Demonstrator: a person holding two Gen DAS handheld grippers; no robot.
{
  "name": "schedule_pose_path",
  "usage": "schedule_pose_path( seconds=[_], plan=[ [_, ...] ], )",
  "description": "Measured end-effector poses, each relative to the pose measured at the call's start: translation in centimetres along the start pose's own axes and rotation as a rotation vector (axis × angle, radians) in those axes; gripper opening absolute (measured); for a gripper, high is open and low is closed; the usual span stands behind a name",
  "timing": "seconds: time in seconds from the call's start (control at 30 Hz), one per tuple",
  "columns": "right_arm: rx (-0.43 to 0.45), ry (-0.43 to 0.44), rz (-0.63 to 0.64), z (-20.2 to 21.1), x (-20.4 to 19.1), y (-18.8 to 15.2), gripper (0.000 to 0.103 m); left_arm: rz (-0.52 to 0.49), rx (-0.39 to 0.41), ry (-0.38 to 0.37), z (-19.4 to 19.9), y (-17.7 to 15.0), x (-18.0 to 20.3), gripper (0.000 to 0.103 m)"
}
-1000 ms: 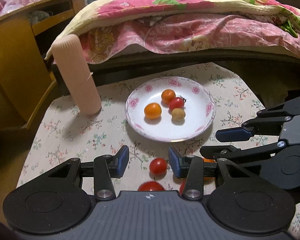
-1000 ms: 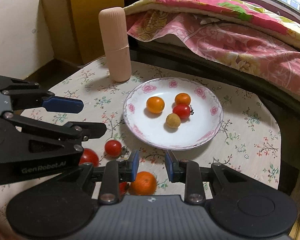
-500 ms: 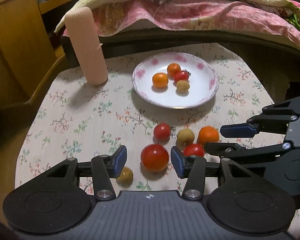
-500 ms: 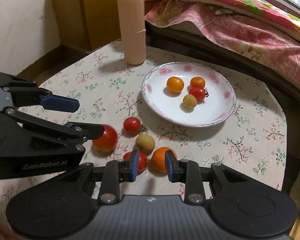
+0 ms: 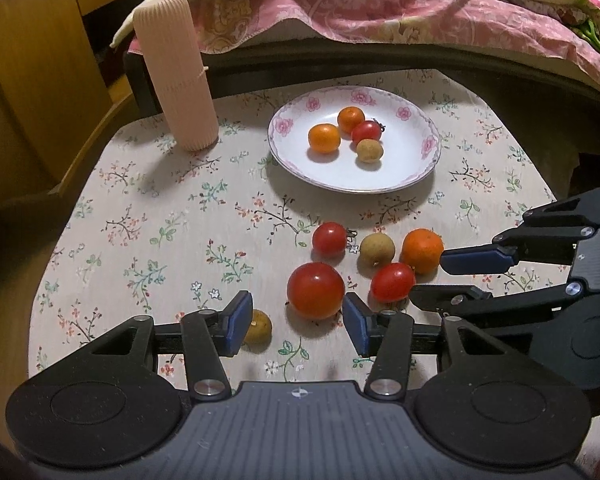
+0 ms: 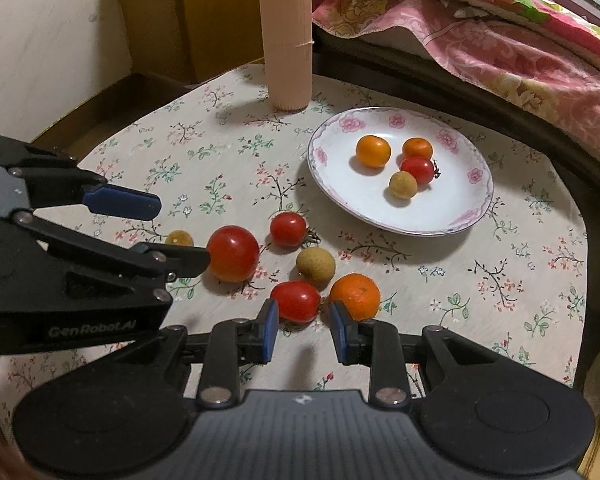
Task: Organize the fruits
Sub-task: 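Grasp an orange mandarin with the right tool while the left tool approaches a brown fruit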
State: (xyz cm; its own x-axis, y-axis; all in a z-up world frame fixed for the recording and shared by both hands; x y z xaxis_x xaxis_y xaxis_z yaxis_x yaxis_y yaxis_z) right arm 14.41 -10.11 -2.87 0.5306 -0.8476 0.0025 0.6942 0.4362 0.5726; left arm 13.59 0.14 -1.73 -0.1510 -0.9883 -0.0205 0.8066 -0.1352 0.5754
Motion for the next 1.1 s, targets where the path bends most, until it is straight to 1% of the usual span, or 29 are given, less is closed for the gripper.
schedule_pose_path(
  seconds=[0.4, 0.5, 0.57, 0.6, 0.67, 0.73, 0.87, 0.93, 1.1],
  plan=[
    [-0.027, 0.014, 0.005, -0.7, 0.0, -0.1, 0.034, -0.009, -0.022, -0.007, -0.7, -0.2, 0.1, 0.059],
    [-0.03, 0.017, 0.008, -0.7, 0.0, 0.0, 0.034, -0.01, -0.02, -0.006, -0.7, -0.1, 0.0, 0.063],
    [-0.036, 0.023, 0.007, -0.8, 0.1, 0.0, 0.034, -0.005, -0.013, -0.02, -0.6, -0.2, -0.2, 0.069],
    [-0.034, 0.024, 0.004, -0.7, 0.3, 0.0, 0.035, -0.006, -0.007, -0.033, -0.5, -0.2, -0.3, 0.07],
    [-0.024, 0.025, -0.002, -0.3, 0.7, 0.0, 0.04, -0.013, -0.002, -0.034, -0.3, -0.4, -0.5, 0.071],
    [-0.014, 0.009, -0.017, -0.1, 1.5, 0.0, 0.046, -0.014, -0.005, -0.036, -0.5, -0.7, -0.7, 0.071],
    [-0.022, -0.004, -0.056, -0.1, 3.1, -0.6, 0.047, -0.012, -0.02, -0.046, -0.9, -1.3, -1.3, 0.071],
    [-0.03, -0.008, -0.067, -0.3, 3.7, -0.8, 0.048, -0.012, -0.019, -0.065, -1.1, -1.4, -1.3, 0.071],
    [-0.041, 0.016, -0.048, -1.0, 3.8, -1.0, 0.052, -0.032, -0.019, -0.099, -1.4, -1.4, -0.8, 0.072]
  ],
)
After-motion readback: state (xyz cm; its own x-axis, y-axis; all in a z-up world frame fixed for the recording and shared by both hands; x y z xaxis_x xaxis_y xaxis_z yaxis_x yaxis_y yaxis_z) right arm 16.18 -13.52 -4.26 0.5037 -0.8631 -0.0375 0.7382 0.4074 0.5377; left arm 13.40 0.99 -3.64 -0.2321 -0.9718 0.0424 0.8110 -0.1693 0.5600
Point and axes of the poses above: each gripper's, at about its wrist camera, not at the fingertips, and z roughly against the way its jaws point, x to its right, y to its top, the point moved 4 cm from there along -z, roughly the way its jaws point, and after that the axes turned 5 degrees about z, right-handed, at the moved point
